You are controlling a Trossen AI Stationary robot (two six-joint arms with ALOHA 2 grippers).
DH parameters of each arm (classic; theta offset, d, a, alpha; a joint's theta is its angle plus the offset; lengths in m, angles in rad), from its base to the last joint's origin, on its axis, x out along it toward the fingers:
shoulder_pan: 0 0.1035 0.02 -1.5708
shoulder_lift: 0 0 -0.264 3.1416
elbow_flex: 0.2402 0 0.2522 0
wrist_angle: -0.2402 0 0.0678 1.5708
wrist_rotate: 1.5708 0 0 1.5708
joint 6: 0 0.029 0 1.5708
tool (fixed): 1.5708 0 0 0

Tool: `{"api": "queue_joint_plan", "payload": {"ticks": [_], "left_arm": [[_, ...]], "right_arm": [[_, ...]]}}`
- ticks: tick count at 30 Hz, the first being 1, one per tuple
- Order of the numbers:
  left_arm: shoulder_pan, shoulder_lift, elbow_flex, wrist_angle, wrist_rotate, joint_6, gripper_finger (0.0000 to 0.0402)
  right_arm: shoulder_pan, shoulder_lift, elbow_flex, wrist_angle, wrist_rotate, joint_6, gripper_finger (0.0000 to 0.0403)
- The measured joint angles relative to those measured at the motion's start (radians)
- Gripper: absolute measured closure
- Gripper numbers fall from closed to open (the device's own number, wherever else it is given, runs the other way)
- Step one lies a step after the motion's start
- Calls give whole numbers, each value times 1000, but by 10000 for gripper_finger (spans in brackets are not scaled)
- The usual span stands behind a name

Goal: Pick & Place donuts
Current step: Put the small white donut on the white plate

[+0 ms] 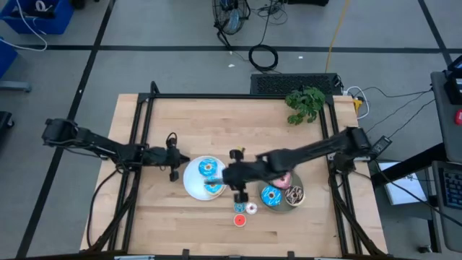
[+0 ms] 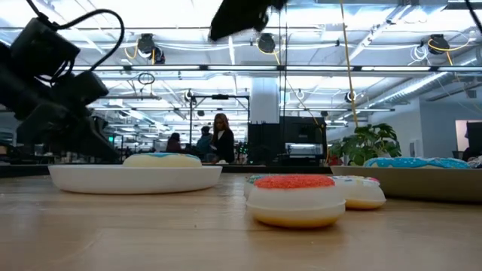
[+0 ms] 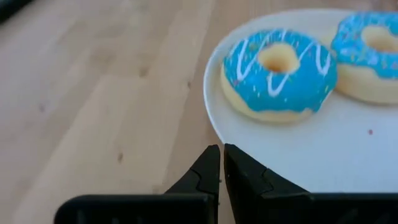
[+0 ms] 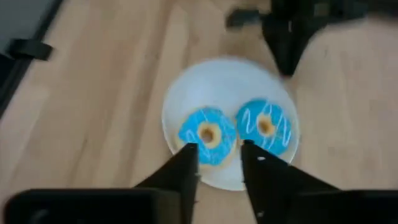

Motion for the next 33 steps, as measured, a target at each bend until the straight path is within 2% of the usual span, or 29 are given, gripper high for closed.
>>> {"api": "queue_joint_plan", "payload": {"ticks": [4, 6, 8, 11, 16, 22, 27, 33], "left_arm": [[0, -74, 0, -18, -1, 30, 371], [0, -113, 0, -30, -21, 47, 371], [-1, -156, 0, -39, -69, 64, 371], [-1, -215, 0, -37, -129, 82, 371], [-19, -310, 0, -34, -119, 135, 371], [-61, -417, 0, -16, -104, 225, 371], [-67, -446, 0, -30, -105, 291, 371], [-67, -446, 0, -23, -105, 318, 371]], "right_arm": [[72, -126, -112, 81, 9, -25, 374], [102, -205, -199, 134, 59, -26, 395], [130, -296, -299, 178, 135, -16, 393], [152, -451, -470, 252, 163, 9, 392], [159, -729, -775, 520, 161, 3, 400], [125, -1058, -1074, 658, 166, -20, 402], [77, -1248, -1238, 669, 164, -39, 402], [71, -1399, -1384, 741, 161, -101, 402]]}}
